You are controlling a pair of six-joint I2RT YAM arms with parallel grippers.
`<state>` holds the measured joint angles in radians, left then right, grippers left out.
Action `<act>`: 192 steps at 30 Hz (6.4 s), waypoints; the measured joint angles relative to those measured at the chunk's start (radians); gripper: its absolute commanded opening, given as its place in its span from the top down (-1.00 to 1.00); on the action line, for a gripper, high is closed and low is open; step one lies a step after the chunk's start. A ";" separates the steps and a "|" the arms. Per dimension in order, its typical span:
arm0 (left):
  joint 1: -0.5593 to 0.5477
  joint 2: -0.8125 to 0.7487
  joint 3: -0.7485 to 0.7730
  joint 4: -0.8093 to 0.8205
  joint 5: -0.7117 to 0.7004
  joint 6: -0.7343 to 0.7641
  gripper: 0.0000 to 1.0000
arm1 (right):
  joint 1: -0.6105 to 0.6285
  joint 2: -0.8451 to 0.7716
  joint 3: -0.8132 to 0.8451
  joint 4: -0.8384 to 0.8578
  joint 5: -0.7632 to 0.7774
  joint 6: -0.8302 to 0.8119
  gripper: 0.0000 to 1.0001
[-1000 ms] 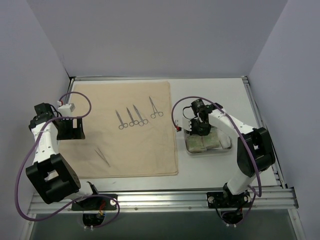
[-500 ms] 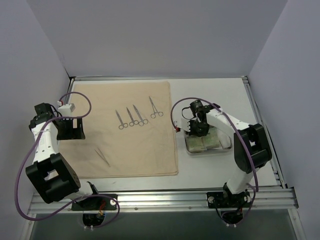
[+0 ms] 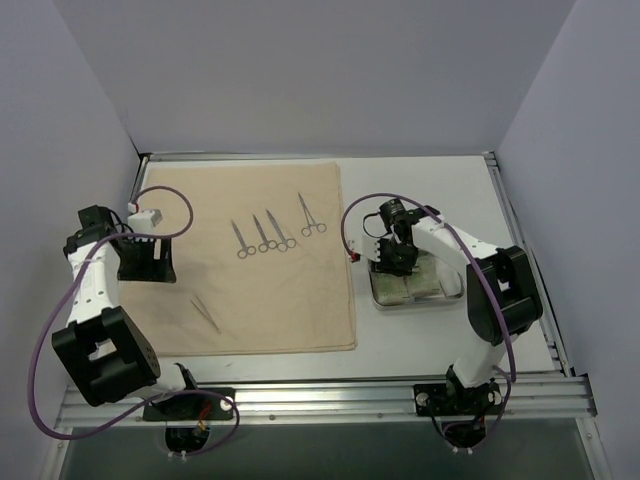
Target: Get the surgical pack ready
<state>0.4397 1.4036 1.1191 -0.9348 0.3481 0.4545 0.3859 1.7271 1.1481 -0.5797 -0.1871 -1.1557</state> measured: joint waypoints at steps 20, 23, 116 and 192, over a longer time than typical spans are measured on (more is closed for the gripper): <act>-0.431 -0.063 -0.047 -0.299 -0.080 0.972 -0.46 | 0.122 -0.384 0.051 0.068 0.102 0.120 0.14; -0.431 -0.061 -0.090 -0.257 -0.095 1.126 -0.29 | 0.145 -0.496 0.020 0.138 0.069 0.140 0.14; -0.667 0.061 0.208 -0.338 -0.081 0.678 0.95 | 0.455 -0.660 -0.624 1.229 -0.218 0.859 0.17; -1.489 1.184 1.403 -0.094 -0.268 -0.064 0.95 | -0.155 -0.924 -0.161 0.250 0.536 1.236 -0.13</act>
<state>-1.0489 2.5877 2.5225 -1.0290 0.0799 0.3908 0.2306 0.8032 0.9874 -0.3298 0.3485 0.0803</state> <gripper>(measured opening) 0.053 0.565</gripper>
